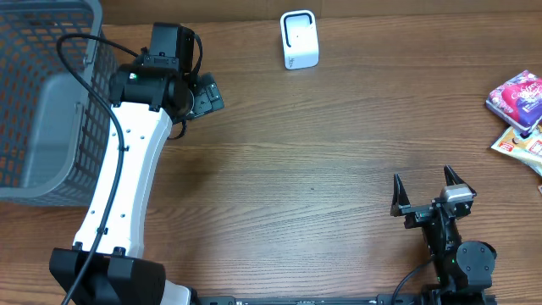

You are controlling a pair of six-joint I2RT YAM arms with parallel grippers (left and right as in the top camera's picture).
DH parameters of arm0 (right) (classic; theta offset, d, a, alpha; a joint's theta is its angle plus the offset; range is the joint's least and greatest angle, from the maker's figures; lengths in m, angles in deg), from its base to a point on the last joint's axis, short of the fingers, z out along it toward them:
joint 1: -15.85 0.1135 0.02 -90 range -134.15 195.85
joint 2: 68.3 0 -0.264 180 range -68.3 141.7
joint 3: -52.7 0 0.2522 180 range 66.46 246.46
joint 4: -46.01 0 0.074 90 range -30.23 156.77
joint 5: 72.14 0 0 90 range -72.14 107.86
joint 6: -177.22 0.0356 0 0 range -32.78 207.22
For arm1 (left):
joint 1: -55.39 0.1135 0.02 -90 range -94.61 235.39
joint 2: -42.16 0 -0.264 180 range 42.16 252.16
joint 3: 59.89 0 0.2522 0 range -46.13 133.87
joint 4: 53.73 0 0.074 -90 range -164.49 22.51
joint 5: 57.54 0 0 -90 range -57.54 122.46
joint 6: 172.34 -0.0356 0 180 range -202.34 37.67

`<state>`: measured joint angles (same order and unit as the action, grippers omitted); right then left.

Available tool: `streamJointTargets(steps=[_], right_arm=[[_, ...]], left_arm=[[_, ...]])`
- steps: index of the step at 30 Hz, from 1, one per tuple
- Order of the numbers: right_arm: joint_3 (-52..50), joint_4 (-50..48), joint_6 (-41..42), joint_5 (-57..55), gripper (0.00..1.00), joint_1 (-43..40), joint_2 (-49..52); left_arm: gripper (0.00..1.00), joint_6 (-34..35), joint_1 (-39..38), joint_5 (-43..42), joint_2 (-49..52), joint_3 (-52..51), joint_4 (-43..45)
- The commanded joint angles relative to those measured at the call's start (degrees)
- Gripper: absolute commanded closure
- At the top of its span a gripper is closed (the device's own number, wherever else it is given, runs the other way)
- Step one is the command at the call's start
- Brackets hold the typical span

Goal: Scan the item barcode

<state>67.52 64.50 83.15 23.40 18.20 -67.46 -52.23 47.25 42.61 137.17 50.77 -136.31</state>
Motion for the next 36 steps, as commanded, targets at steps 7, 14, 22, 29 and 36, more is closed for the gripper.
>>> streamJointTargets(steps=[7, 14, 22, 29, 36], right_arm=[[-0.6, -0.3, -0.1, 0.1, 0.00, 0.1, -0.7], [-0.6, -0.3, -0.1, 0.1, 0.00, 0.1, -0.7], [-0.6, -0.3, -0.1, 0.1, 0.00, 0.1, -0.7], [-0.6, -0.3, -0.1, 0.1, 0.00, 0.1, -0.7], [-0.6, -0.3, -0.1, 0.1, 0.00, 0.1, -0.7]], left_arm=[[0.00, 0.6, 0.2, 0.9, 0.3, 0.3, -0.2], [0.00, -0.2, 0.2, 1.0, 0.3, 0.3, -0.2], [0.00, -1.9, 0.0, 0.5, -4.3, -3.3, 0.9], [0.00, -8.0, 0.0, -1.4, -17.0, -21.2, 15.3], [0.00, -27.6, 0.0, -11.9, -34.0, -40.4, 31.1]])
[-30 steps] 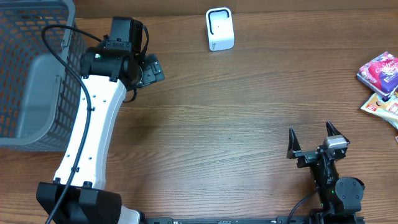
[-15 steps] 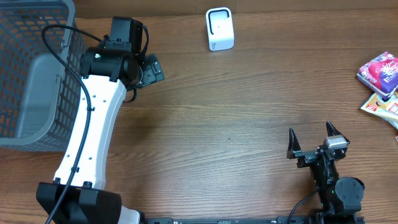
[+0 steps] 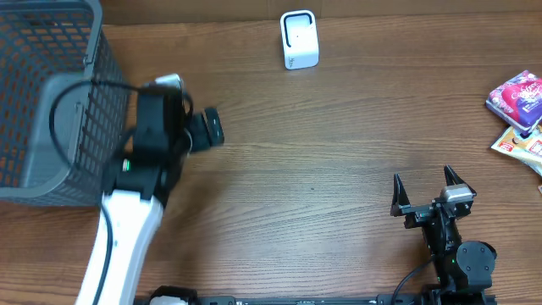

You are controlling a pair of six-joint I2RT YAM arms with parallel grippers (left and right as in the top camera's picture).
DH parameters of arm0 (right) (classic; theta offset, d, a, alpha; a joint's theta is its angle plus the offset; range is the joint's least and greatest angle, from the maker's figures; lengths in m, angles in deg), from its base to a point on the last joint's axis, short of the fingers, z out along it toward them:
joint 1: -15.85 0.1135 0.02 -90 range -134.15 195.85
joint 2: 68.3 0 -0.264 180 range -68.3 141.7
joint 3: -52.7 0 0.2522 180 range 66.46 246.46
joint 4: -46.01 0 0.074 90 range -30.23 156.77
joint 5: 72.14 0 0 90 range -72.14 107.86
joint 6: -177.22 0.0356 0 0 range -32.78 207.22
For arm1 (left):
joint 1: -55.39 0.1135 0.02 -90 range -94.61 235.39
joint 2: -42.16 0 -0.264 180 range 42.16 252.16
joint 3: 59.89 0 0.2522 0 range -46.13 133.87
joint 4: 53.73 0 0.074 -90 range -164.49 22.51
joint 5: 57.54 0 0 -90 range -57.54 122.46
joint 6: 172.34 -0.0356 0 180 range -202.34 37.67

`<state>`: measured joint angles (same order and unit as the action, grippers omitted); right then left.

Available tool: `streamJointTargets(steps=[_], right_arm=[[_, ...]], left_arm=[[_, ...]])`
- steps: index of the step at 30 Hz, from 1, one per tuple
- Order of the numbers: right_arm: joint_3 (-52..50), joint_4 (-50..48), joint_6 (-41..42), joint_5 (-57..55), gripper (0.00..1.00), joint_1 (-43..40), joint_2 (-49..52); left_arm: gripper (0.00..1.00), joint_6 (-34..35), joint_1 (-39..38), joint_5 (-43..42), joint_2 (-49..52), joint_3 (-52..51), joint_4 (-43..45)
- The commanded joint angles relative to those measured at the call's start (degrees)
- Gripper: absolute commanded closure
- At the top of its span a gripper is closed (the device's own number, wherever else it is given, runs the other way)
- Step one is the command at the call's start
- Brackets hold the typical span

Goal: Scan the item barcode

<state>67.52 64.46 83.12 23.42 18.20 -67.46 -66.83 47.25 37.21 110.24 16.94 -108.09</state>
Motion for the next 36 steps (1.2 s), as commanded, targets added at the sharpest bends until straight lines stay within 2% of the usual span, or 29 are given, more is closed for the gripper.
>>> streamJointTargets(steps=[1, 8, 13, 24, 36], right_arm=[[-0.6, -0.3, 0.0, 0.1, 0.00, 0.1, -0.7], [-0.6, -0.3, 0.0, 0.1, 0.00, 0.1, -0.7], [-0.6, -0.3, 0.0, 0.1, 0.00, 0.1, -0.7], [-0.6, -0.3, 0.0, 0.1, 0.00, 0.1, -0.7], [-0.6, -0.3, 0.0, 0.1, 0.00, 0.1, -0.7]], left_arm=[[0.00, -14.5, 0.0, -7.2, -9.2, -8.6, 3.7], [0.00, -18.6, 0.0, -6.4, -28.8, -22.8, 7.8], [0.00, -18.5, 0.0, -5.8, -39.5, -27.9, 8.0], [0.00, -18.1, 0.0, -2.8, -48.9, -34.3, 12.6], [0.00, -17.8, 2.3, -2.7, -59.0, -47.8, 29.1]])
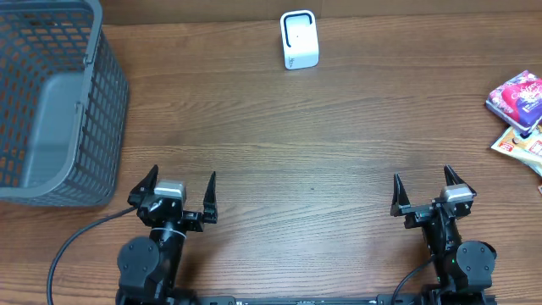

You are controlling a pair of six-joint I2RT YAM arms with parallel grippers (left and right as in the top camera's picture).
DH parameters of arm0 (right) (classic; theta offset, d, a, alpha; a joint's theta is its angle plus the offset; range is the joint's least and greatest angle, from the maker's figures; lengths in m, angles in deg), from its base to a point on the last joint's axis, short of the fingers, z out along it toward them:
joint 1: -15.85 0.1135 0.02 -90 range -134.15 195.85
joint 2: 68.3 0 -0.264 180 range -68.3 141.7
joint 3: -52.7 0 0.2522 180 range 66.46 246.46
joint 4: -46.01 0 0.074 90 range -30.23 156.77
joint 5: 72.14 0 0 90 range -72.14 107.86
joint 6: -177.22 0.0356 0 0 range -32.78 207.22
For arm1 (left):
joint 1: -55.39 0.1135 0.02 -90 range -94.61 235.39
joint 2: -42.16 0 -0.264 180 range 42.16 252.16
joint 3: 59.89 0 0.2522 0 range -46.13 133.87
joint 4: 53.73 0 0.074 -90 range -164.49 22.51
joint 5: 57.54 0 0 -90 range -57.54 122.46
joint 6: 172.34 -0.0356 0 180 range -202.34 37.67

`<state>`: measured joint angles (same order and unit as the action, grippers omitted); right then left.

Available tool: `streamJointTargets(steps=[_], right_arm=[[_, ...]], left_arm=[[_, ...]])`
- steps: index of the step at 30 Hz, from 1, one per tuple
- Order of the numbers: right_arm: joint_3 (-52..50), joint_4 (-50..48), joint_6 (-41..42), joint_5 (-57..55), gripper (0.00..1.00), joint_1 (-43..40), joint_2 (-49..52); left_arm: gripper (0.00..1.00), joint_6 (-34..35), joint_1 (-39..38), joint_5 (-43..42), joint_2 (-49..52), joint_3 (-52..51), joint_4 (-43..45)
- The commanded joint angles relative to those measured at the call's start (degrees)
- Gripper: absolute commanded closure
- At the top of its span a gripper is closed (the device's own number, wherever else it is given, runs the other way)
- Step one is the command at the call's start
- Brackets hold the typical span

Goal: Scan the item barcode

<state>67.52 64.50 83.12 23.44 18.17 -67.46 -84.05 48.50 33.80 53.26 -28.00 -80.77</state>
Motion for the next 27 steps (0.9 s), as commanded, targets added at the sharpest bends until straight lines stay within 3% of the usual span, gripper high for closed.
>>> streamJointTargets(steps=[1, 10, 16, 27], right_arm=[[-0.6, -0.3, 0.0, 0.0, 0.00, 0.1, -0.7], [-0.6, -0.3, 0.0, 0.0, 0.00, 0.1, -0.7], [-0.6, -0.3, 0.0, 0.0, 0.00, 0.1, -0.7], [-0.6, -0.3, 0.0, 0.0, 0.00, 0.1, -0.7]], left_arm=[[0.00, -0.4, 1.4, 0.7, -2.6, -3.9, 2.6], [0.00, 3.5, 6.5, 0.5, -11.1, -13.8, 9.6], [0.00, 7.2, 9.2, 0.4, -10.9, -17.9, 14.3], [0.00, 5.7, 11.6, 0.5, -10.9, -17.9, 9.0]])
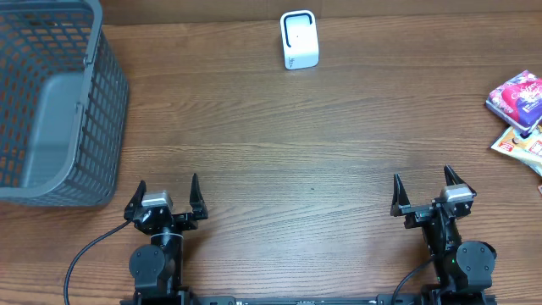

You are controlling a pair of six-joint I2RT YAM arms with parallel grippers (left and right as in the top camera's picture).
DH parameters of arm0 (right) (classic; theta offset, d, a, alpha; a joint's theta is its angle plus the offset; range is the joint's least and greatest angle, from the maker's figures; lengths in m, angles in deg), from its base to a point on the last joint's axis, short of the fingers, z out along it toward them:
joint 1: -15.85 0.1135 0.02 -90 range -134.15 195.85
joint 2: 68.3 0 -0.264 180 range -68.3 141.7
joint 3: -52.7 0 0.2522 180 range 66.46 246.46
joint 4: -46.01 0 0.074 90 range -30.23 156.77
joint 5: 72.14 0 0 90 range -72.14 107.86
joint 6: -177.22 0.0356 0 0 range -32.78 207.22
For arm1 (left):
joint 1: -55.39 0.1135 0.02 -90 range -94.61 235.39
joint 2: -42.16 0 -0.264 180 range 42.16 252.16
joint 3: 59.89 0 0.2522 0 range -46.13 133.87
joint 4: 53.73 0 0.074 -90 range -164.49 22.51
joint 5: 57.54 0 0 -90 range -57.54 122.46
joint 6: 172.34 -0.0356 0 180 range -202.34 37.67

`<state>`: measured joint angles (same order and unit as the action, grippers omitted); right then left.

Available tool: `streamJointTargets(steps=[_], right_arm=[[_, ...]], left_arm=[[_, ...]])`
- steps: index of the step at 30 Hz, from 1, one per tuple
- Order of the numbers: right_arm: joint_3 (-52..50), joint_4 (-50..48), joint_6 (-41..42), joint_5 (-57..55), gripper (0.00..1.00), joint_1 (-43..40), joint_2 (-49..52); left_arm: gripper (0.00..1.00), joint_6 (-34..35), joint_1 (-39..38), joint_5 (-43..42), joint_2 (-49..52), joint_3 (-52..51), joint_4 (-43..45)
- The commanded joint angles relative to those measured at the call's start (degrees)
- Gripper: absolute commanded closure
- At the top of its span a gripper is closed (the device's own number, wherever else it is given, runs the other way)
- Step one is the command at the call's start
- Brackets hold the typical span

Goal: Scan the item barcode

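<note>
The white barcode scanner (pixel 299 39) stands upright at the back centre of the wooden table (pixel 288 144). Packaged items lie at the right edge: a pink and purple packet (pixel 517 96) and, just in front of it, an orange and white packet (pixel 522 144). My left gripper (pixel 166 190) sits open and empty near the front left. At the front right my right gripper (pixel 426 183) is open too, with nothing between its fingers. Both are far from the scanner and the packets.
A grey mesh basket (pixel 51 102) fills the back left corner; nothing shows inside it. A black cable (pixel 89 254) trails from the left arm's base toward the front edge.
The left arm has drawn a little nearer the front edge, and its open fingers now stand closer together than before. The right arm, scanner, packets and basket have not moved.
At first the left arm reached far back beside the basket's upper right corner. Then it stood lower along the basket's right side. Later it was folded down at the front left with fingers wide open, and now rests there. The right arm stayed still throughout.
</note>
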<state>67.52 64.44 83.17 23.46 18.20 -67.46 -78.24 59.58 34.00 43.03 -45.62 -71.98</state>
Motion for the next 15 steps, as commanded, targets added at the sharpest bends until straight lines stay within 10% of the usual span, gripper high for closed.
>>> streamJointTargets(steps=[1, 15], right_arm=[[-0.6, -0.3, -0.1, 0.0, 0.00, 0.1, -0.7], [-0.6, -0.3, -0.1, 0.0, 0.00, 0.1, -0.7]], left_arm=[[0.00, -0.5, 0.5, 0.3, -0.7, -0.2, 0.2], [0.00, -4.9, -0.1, -0.5, -0.7, -0.2, 0.0]])
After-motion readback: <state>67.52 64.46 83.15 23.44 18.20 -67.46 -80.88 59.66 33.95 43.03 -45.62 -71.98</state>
